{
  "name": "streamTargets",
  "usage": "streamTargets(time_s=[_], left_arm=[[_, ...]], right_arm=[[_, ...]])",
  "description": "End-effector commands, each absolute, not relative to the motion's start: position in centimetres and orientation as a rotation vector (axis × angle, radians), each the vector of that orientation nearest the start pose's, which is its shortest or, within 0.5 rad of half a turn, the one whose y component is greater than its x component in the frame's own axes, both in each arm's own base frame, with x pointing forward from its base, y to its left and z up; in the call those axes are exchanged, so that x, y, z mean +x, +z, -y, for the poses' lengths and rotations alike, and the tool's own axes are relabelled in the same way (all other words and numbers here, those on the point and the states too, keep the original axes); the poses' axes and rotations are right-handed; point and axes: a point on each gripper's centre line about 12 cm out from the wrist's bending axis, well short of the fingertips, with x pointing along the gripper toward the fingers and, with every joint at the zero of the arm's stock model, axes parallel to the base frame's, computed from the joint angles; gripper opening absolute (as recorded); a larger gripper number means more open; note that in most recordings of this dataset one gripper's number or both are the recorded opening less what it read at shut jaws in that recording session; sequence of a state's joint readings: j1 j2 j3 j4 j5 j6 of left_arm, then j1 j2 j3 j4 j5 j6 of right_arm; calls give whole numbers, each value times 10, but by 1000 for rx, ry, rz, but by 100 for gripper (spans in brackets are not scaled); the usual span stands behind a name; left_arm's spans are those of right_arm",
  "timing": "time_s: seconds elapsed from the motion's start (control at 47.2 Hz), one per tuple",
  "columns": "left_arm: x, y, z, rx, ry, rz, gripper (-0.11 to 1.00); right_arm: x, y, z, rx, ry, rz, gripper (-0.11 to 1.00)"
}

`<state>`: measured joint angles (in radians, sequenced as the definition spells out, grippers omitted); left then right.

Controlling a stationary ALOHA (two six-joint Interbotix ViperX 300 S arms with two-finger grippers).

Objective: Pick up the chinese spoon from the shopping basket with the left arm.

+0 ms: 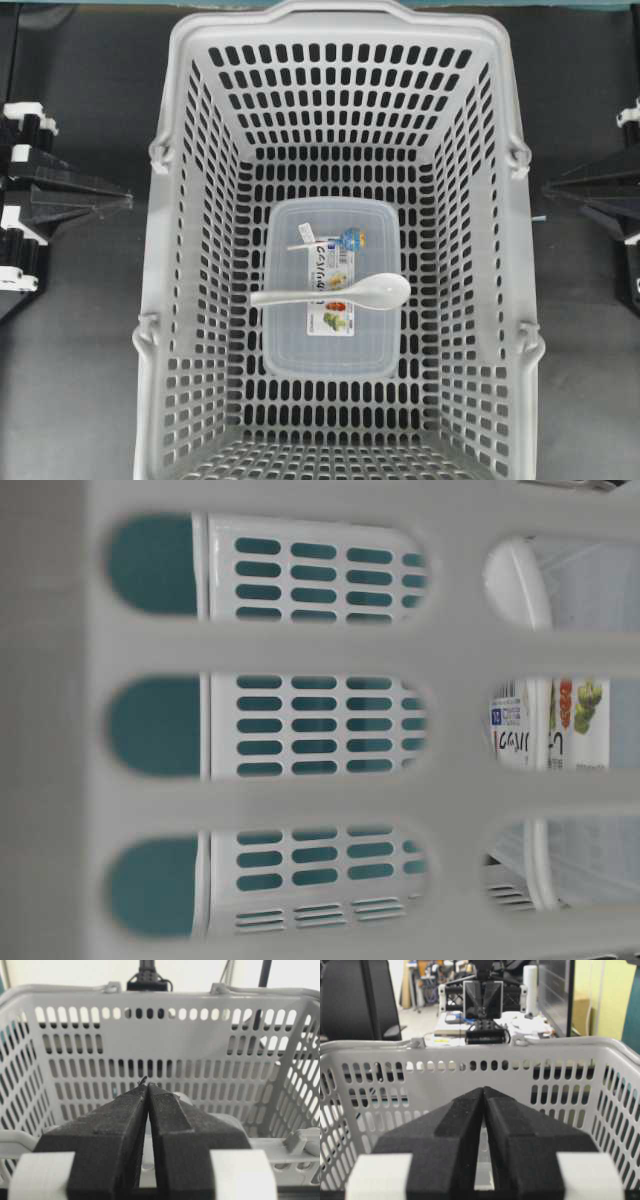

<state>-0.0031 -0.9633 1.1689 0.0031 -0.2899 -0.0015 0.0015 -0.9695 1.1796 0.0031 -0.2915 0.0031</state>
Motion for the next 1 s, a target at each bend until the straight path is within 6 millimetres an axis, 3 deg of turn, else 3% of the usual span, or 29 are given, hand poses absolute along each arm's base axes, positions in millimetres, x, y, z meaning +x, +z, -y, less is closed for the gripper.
streamTargets(time_s=[0.0,0.085,0.381,0.847,0.975], left_arm=[[202,320,6,27,-30,97,6],[208,332,6,24,-30,23,0],[239,364,15,41,-60,-258,0],[350,336,38,62,-93,-665,0],[376,324,44,70,-99,-758,2]], right_arm=[[200,300,1,15,-3,100,0],[200,299,1,20,-4,94,0],[200,295,1,67,-4,57,0],[200,285,1,113,-5,-29,0],[199,281,0,113,-7,-63,8]])
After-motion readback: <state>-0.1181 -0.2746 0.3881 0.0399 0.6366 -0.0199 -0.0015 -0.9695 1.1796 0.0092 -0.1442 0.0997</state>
